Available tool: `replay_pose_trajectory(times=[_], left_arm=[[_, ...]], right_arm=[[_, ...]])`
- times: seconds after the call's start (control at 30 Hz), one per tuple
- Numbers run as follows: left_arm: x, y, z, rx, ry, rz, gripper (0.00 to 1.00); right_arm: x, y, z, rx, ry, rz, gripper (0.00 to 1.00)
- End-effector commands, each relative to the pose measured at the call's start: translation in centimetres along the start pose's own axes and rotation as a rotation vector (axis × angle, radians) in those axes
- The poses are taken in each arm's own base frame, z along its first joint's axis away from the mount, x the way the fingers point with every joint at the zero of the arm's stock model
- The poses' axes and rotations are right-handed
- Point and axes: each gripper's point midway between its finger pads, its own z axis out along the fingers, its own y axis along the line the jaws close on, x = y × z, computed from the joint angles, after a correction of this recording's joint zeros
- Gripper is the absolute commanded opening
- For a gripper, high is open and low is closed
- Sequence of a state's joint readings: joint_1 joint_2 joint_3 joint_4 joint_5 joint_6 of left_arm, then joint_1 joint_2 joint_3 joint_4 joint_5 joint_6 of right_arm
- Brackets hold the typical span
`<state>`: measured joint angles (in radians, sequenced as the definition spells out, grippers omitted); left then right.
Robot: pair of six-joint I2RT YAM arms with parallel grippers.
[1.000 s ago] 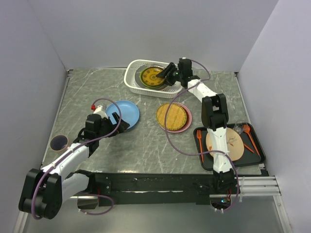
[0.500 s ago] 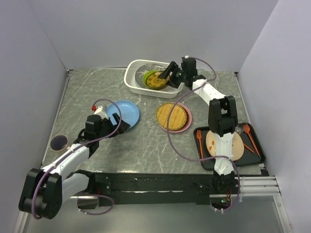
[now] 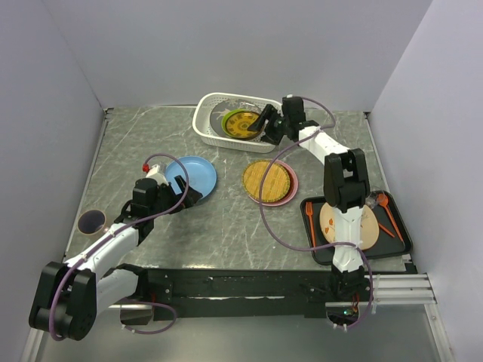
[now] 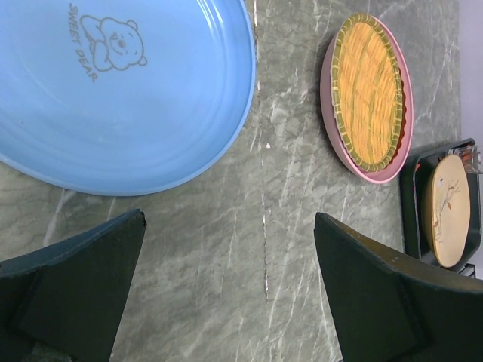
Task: Place the plates into the plastic bin on the countertop
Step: Place the plate in the plastic bin, then pick up the plate at the center of the board.
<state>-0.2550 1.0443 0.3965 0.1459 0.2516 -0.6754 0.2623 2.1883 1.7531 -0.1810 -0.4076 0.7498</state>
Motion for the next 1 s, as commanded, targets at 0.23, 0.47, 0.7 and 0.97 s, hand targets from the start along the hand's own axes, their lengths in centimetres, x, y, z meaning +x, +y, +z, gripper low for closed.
replay_pose_trajectory(times=[0.23, 0.47, 0.7, 0.97], left_arm=[[0.1, -0.5, 0.2, 0.032, -0.003, -0.005, 0.99], [0.3, -0.1, 0.4, 0.017, 0.009, 0.003, 0.99], [-0.1, -0.2, 0.4, 0.006, 0.006, 0.006, 0.99], [-0.8, 0.8, -0.5, -0.074, -0.020, 0.004, 0.99]], right_arm=[[-2.0, 2.1, -1.9, 0.010, -0.059, -0.077, 0.70], [-2.2, 2.8, -1.9, -0.028, -0.056, -0.079, 0.56], [-3.0, 3.8, -4.6, -0.061, -0.152, -0.106, 0.59], [-2.8, 6.9, -9.2, -0.146, -0.218, -0.124, 0.60]])
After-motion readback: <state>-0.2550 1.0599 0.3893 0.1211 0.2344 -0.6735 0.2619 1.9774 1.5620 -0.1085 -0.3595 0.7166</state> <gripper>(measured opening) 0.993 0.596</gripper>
